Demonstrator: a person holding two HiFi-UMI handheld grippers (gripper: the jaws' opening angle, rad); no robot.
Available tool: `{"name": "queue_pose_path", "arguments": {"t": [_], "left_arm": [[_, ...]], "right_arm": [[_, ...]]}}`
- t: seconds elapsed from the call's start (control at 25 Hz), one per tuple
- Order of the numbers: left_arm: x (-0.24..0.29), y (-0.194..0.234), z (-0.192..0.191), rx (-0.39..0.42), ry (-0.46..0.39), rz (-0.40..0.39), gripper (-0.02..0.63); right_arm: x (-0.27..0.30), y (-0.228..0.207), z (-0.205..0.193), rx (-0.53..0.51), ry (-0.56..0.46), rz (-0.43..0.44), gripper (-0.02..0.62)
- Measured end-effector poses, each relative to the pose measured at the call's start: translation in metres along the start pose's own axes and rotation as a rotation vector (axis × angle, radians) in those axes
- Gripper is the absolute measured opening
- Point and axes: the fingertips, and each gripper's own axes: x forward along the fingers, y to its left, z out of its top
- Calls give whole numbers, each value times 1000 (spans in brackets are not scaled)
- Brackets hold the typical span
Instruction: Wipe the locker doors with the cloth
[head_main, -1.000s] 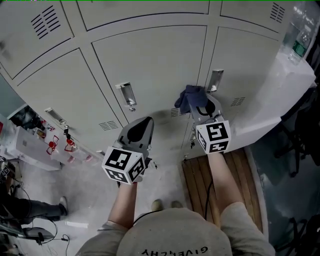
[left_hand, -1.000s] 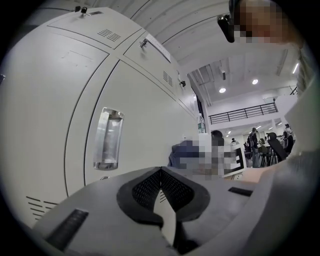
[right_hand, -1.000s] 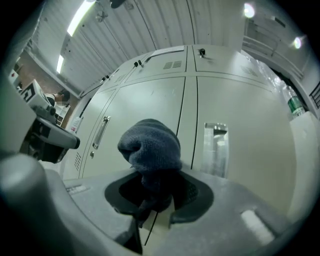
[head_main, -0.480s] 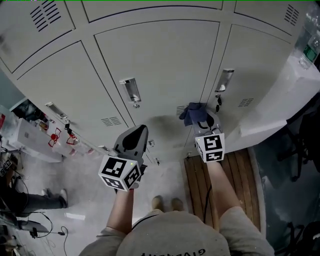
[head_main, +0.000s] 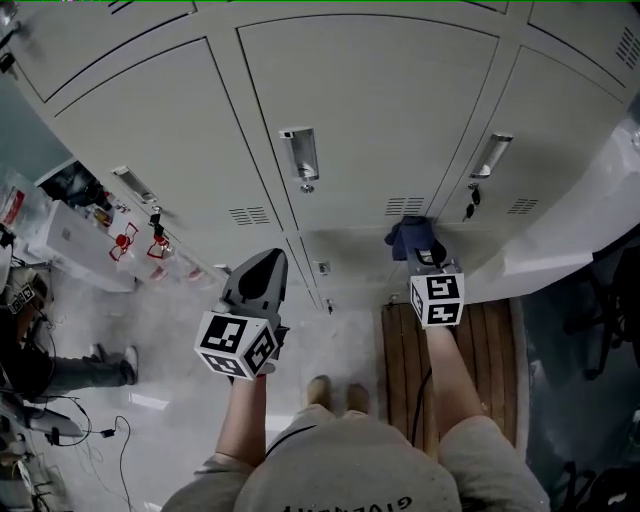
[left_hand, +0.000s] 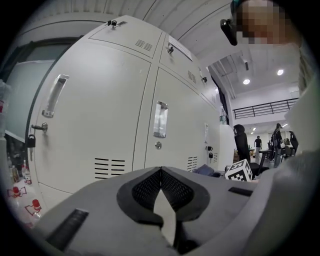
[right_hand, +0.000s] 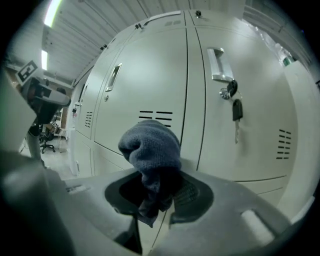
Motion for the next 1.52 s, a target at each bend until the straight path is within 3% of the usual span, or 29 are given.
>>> {"name": "queue_pose_path", "arguments": {"t": [0.2,0.48,1.2,1.52], "left_arm": [[-17,17,-14,83,-29,39,-2],[-45,38,-23,89,-43,94,-2],[-115,55,-29,66,-106,180,-2],[-123,48,-30,34,-124,181,-2]], "right_arm": [[-20,41,7,32,-34,106,109],[-50,81,33,52,-125,190,107],[-97,139,55,69,-201,281,107],[-114,137,53,68,-202,270,106]]}}
